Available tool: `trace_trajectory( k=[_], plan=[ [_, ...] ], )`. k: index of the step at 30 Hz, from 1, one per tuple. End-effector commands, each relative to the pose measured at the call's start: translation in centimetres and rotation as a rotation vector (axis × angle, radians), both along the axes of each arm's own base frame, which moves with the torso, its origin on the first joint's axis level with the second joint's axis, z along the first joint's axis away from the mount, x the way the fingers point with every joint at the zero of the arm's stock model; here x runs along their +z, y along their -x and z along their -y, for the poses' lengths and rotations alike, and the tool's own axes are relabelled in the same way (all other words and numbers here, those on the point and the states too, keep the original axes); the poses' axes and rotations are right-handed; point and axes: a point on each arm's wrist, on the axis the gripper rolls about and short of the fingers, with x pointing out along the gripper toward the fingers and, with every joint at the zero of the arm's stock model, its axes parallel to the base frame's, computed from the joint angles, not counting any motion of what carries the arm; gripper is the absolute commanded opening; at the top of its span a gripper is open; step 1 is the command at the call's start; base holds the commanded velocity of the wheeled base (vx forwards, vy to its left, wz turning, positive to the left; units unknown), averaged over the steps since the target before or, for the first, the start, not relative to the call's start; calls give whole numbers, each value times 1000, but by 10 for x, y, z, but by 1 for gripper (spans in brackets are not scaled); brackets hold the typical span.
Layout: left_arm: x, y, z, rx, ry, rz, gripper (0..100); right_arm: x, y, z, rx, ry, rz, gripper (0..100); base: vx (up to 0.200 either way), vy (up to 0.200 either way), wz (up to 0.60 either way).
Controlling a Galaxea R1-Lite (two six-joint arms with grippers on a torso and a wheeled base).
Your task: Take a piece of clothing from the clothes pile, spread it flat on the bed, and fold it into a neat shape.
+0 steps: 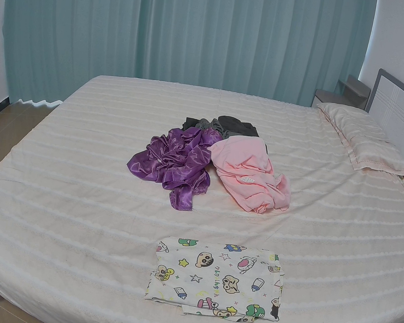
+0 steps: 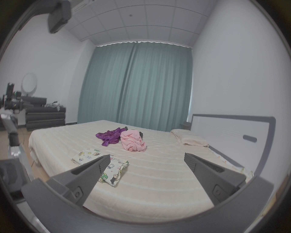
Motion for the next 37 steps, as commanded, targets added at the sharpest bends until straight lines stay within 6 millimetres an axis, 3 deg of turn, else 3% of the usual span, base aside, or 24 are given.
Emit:
trace_trajectory(
  k=[1,10,37],
  plan=[
    [-10,-1,2,-81,36,-60,100,-3,1,2,-78,-57,-9,100,0,0,0],
    [-10,-1,2,-97,47,-69,100,-9,-1,2,-55,-140,-87,100,0,0,0],
    [-10,-1,2,-97,50,-69,100,-9,-1,1,-55,-167,-51,100,0,0,0]
  ],
)
